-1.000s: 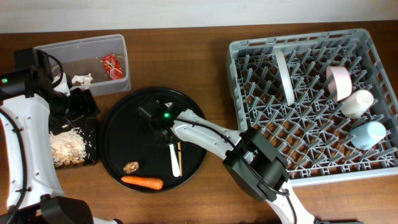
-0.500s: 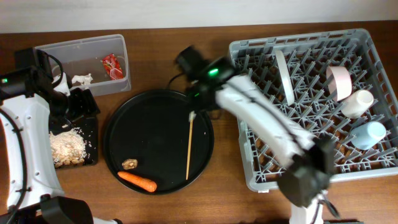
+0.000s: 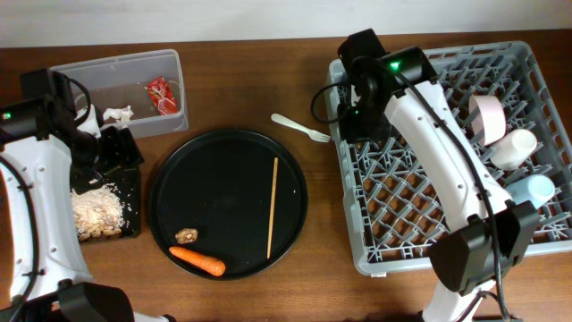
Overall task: Sort waste into correct bins and load items into the dishwasher rack
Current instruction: 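Carry the white fork with the right gripper to the rack's left edge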
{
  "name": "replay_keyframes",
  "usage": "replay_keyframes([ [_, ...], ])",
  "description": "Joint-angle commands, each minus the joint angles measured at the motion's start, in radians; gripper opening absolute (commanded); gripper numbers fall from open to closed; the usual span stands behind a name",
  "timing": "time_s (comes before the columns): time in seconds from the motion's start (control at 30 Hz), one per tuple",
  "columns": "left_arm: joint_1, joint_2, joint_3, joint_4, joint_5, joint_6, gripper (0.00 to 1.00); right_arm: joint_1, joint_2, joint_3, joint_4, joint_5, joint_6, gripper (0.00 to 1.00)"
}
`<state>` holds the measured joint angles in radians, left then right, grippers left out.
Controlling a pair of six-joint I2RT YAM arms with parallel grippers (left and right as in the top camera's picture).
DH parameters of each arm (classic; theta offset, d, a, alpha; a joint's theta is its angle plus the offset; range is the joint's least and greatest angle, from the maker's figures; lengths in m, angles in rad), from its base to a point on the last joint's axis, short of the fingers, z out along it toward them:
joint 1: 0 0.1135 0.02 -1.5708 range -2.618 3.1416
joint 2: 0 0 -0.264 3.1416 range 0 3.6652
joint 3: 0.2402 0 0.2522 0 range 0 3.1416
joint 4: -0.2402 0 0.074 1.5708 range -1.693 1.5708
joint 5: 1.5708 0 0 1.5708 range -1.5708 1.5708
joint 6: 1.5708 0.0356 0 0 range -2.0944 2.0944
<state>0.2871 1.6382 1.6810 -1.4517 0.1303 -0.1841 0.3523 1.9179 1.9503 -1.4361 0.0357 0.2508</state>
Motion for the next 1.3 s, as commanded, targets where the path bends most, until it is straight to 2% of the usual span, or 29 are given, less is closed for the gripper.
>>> replay_keyframes([
  [0.0, -0.005, -0.006, 0.001, -0.001, 0.003, 0.002, 0.8, 0.035, 0.002, -0.001, 0.025, -0.016, -0.18, 0.41],
  [0.1, -0.005, -0.006, 0.001, -0.001, 0.003, 0.002, 0.8, 0.048, 0.002, -0.001, 0.066, -0.016, -0.341, 0.58],
  [0.2, -0.005, -0.006, 0.001, -0.001, 0.003, 0.002, 0.8, 0.055, 0.002, -0.001, 0.131, -0.017, -0.462, 0.63],
  [0.37, -0.005, -0.006, 0.001, 0.0, 0.003, 0.002, 0.8, 0.053, 0.01, -0.001, 0.282, -0.017, -0.584, 0.79],
  [0.47, -0.005, -0.006, 0.001, 0.0, 0.003, 0.002, 0.8, 0.051, 0.026, 0.0, 0.294, 0.005, -0.665, 0.91],
  [0.57, -0.005, -0.006, 0.001, 0.0, 0.003, 0.002, 0.8, 0.046, 0.037, 0.039, 0.287, 0.001, -0.693, 0.98],
  [0.73, -0.005, -0.006, 0.001, 0.0, 0.003, 0.002, 0.8, 0.024, 0.097, 0.279, 0.294, 0.016, -0.714, 0.99],
  [0.87, -0.005, -0.006, 0.001, 0.0, 0.003, 0.002, 0.8, -0.013, 0.156, 0.425, 0.364, 0.019, -0.711, 0.99],
  [1.03, -0.005, -0.006, 0.001, 0.001, 0.003, 0.001, 0.8, -0.033, 0.211, 0.435, 0.283, -0.109, -0.776, 0.99],
  [1.27, -0.005, -0.006, 0.001, 0.002, 0.003, 0.002, 0.8, -0.004, 0.35, 0.43, 0.153, -0.141, -0.836, 0.99],
])
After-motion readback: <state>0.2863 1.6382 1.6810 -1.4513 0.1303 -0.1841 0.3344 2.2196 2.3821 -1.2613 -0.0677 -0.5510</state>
